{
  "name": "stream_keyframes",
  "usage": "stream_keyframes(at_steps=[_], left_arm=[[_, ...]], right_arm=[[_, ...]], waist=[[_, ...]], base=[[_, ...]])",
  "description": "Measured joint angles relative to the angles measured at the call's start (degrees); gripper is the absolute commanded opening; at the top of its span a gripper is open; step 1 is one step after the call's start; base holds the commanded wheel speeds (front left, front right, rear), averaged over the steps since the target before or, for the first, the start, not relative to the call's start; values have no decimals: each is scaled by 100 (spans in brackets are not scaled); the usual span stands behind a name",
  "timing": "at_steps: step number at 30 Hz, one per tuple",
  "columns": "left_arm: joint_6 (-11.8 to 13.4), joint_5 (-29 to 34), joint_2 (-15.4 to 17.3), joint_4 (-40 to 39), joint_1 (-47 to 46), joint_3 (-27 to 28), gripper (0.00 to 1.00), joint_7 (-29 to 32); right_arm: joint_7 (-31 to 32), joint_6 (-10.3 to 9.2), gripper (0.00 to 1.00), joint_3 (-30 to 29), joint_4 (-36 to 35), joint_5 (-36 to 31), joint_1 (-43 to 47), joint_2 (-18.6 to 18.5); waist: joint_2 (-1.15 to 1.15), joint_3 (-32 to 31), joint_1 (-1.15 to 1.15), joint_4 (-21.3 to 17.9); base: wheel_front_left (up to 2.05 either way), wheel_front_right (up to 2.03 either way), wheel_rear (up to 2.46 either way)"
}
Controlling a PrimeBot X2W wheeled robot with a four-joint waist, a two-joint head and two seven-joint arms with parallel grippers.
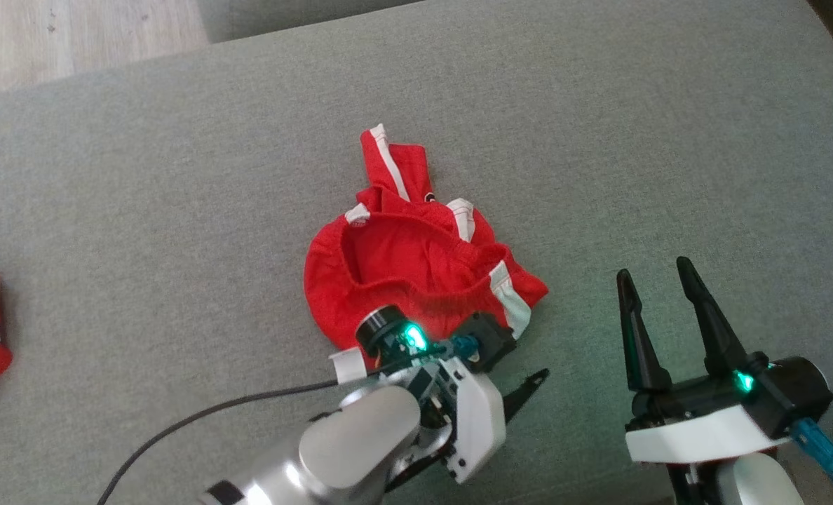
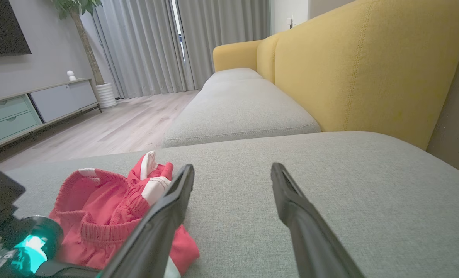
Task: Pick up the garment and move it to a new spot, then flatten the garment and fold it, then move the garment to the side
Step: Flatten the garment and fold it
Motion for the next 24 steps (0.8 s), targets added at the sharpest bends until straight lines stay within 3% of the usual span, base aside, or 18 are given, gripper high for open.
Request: stream_keyframes(at_steps=[2, 6, 10, 17, 24], left_arm=[[-9, -2, 13, -131, 90, -10, 100, -58], [241, 1, 11, -647, -77, 67, 100, -350], [531, 10, -3, -824, -660, 290, 100, -212], [348, -353, -8, 164, -906, 398, 100, 576], [265, -557, -8, 625, -907, 177, 100, 669]], right_arm=[[0, 0, 100, -8, 0, -2, 0, 9], [0, 0, 100, -47, 4, -18, 5, 11], [0, 0, 100, -37, 18, -66, 33, 10], [0, 0, 100, 36, 14, -66, 41, 1], [0, 0, 100, 51, 10, -66, 41, -10]], waist=[[0, -22, 0, 4], [0, -102, 0, 24], [0, -181, 0, -5], [0, -147, 0, -94], [0, -23, 0, -133]], base=[[0, 0, 0], [0, 0, 0], [0, 0, 0], [0, 0, 0], [0, 0, 0]])
